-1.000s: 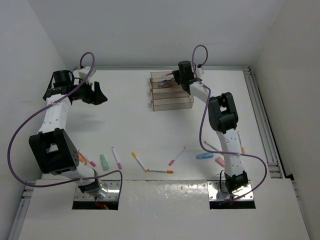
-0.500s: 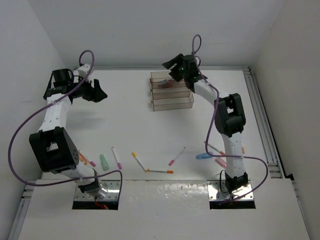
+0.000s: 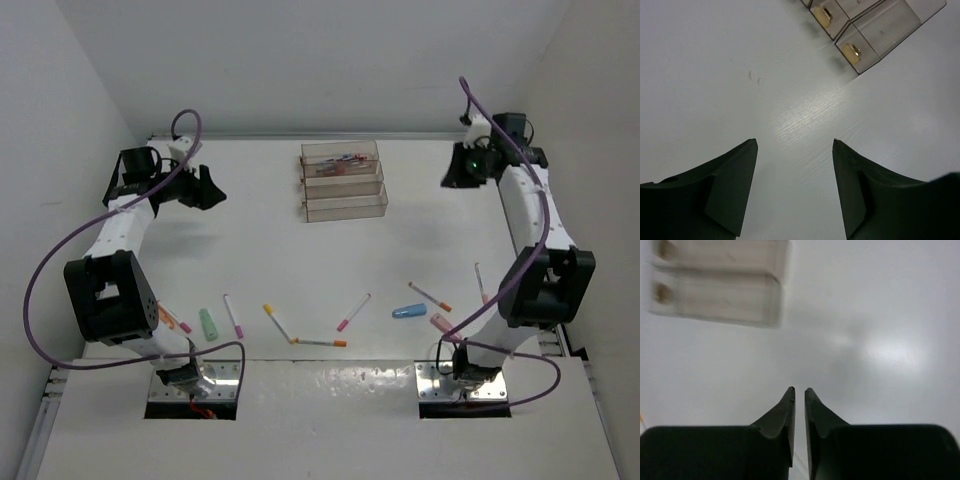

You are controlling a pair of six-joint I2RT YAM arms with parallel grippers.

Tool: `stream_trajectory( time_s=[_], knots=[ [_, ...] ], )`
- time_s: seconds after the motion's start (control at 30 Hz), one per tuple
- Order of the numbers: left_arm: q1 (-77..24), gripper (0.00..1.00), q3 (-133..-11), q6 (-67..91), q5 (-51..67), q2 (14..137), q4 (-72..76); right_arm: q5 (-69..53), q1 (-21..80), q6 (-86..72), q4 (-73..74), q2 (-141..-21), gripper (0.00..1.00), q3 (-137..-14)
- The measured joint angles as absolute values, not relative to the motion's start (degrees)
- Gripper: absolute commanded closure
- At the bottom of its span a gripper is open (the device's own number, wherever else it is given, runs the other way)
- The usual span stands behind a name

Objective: Sort the stationery into containers
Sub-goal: Place the pen in the storage box, then pick up the pen from the center of the board.

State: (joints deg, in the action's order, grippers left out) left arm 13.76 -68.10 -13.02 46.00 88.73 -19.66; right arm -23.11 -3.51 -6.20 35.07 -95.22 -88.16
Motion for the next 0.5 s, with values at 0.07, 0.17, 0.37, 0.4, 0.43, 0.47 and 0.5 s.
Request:
stream_trajectory(
  time_s=[0.07,0.17,0.37,0.4,0.43,0.47,0.5],
  knots=[
    [13.2,0.32,-68.1,-13.0,46.1,88.7,-19.4,-19.7,-8.0,0.1,42.3,-95.1,0.9,-84.8],
    [12.6,0.33,-68.1,-13.0,46.3,88.7,-18.8,-14.8,-12.2,7.7,51.5,-95.3,0.79,-80.5],
    [12.2,0.33,-68.1,-12.8,46.6,88.7,-18.3,-5.3,-16.1,20.2,61.1,-95.2,0.78,-72.5],
    [12.1,0.33,-68.1,-12.8,46.7,88.7,-18.2,-4.6,-16.3,21.0,61.6,-95.2,0.79,-71.8],
    [12.0,0.33,-68.1,-12.8,46.7,88.7,-18.1,-3.4,-16.6,21.9,62.1,-95.3,0.79,-70.7],
    [11.9,0.33,-68.1,-12.8,46.7,88.7,-18.0,-2.5,-16.9,22.7,62.5,-95.4,0.79,-69.9],
    [11.8,0.33,-68.1,-12.8,46.7,88.7,-17.8,-1.3,-17.1,23.4,62.6,-95.6,0.77,-69.0]
  ],
)
